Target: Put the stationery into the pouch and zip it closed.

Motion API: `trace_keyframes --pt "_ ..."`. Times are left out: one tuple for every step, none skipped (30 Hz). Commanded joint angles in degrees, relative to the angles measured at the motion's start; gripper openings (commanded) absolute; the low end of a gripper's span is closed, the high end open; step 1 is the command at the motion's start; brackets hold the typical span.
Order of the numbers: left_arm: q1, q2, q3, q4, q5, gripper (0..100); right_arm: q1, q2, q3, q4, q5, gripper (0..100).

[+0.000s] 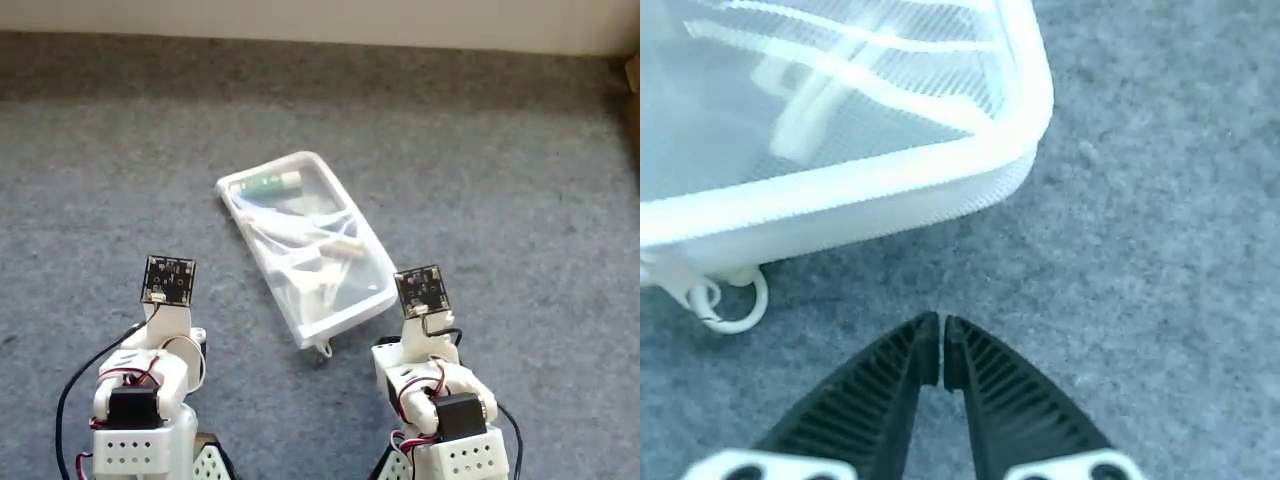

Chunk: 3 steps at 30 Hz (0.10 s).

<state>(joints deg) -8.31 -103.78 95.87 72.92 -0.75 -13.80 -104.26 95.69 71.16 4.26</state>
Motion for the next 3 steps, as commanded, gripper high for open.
trace_keyframes --pt "1.27 -0.75 1.27 0.26 0.53 4 -0.22 -0.75 8.75 0.4 -0.26 0.5" --pt "1.27 -0.75 1.27 0.26 0.53 4 -0.22 -0.75 8.75 0.4 -0.26 0.5" --pt "1.27 -0.75 1.27 0.26 0.53 4 -0.22 -0.75 8.75 0.4 -0.26 0.5"
